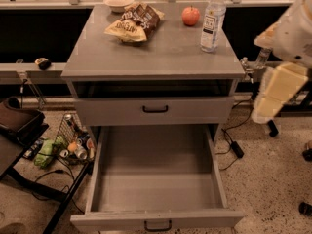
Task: Place brown chip bag into middle drawer
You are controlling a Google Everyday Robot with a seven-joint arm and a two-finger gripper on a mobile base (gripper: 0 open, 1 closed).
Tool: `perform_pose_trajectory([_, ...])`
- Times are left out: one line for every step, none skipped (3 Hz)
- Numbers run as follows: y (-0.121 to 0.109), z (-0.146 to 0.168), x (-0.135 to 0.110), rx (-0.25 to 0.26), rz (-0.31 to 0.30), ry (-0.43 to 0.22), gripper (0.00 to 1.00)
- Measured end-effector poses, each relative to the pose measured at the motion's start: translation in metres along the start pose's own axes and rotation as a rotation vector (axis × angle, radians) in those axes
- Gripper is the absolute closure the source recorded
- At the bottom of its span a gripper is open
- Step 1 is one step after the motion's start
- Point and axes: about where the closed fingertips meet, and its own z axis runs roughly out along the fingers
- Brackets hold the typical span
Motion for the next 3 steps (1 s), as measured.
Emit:
perform_pose_trajectory([-0.044, 0.024, -0.037, 0.032, -0.042, -0.042, 0.0])
perform_pose_trajectory([-0.093, 0.044, -0.086, 0.051, -0.079, -0.066, 0.0])
perform_pose_trajectory([-0.144, 0.06, -0.152, 0.085, -0.081, -0.075, 0.0])
